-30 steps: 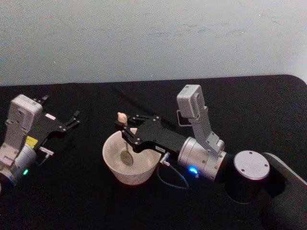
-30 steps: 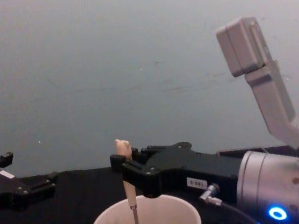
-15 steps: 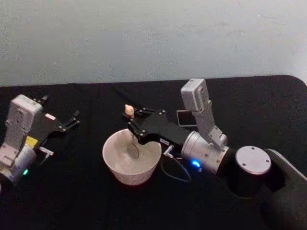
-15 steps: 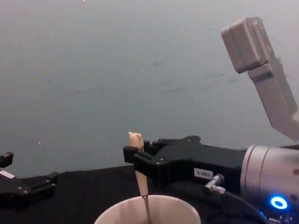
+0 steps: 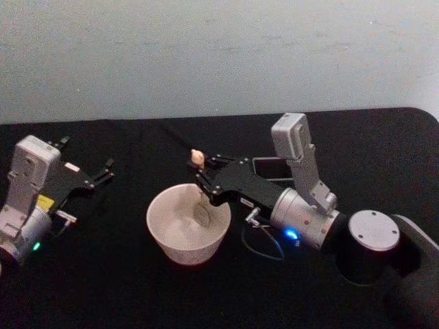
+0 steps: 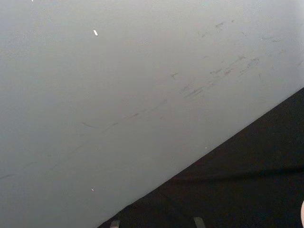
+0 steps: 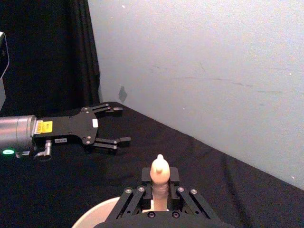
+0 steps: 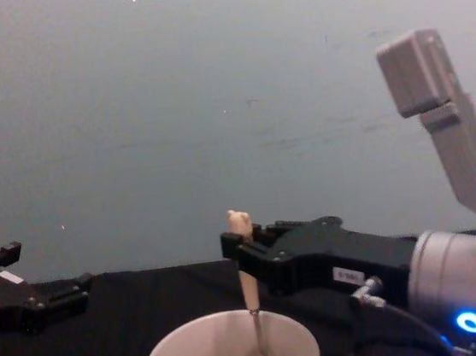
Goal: Pick up the stirring spoon with one hand, stir inside the cup, then place it back in its original position.
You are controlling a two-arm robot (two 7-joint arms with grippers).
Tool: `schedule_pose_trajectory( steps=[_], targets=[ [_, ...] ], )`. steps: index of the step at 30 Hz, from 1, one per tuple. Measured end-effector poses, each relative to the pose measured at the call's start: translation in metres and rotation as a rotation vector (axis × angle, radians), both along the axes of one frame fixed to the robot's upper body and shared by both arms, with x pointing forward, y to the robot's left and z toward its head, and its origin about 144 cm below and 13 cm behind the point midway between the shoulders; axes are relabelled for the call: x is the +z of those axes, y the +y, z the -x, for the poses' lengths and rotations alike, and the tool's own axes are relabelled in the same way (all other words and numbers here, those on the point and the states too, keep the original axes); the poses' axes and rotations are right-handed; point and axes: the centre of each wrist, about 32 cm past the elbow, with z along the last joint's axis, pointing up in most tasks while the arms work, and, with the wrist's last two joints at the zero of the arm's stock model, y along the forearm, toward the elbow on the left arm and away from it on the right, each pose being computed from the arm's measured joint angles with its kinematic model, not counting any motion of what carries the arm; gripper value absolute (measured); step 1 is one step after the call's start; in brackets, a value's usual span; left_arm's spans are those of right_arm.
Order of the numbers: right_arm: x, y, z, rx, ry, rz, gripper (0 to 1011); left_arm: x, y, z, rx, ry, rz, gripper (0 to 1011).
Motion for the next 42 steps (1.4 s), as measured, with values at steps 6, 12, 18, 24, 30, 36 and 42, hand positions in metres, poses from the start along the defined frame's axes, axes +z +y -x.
schedule_pose_trajectory(
  steps=[6, 12, 18, 24, 30, 36, 42],
  targets=[
    [0.002, -0.010, 0.008, 0.008, 0.007, -0.013, 211, 0.000, 0.000, 0.000, 0.000, 0.000, 0.000, 1001],
    [0.004, -0.015, 0.019, 0.040, 0.021, -0.022, 211, 0.000, 0.000, 0.000, 0.000, 0.000, 0.000, 1001],
    [0.002, -0.009, 0.025, 0.075, 0.038, -0.023, 211, 0.000, 0.000, 0.000, 0.000, 0.000, 0.000, 1001],
    [0.003, 0.004, 0.024, 0.099, 0.045, -0.035, 211, 0.000, 0.000, 0.000, 0.000, 0.000, 0.000, 1001],
    [0.002, 0.016, 0.020, 0.117, 0.049, -0.038, 211, 0.000, 0.000, 0.000, 0.000, 0.000, 0.000, 1001],
    [0.000, 0.026, 0.010, 0.103, 0.039, -0.033, 211, 0.000, 0.000, 0.000, 0.000, 0.000, 0.000, 1001],
    [0.000, 0.031, -0.001, 0.059, 0.027, -0.031, 211, 0.000, 0.000, 0.000, 0.000, 0.000, 0.000, 1001]
  ],
)
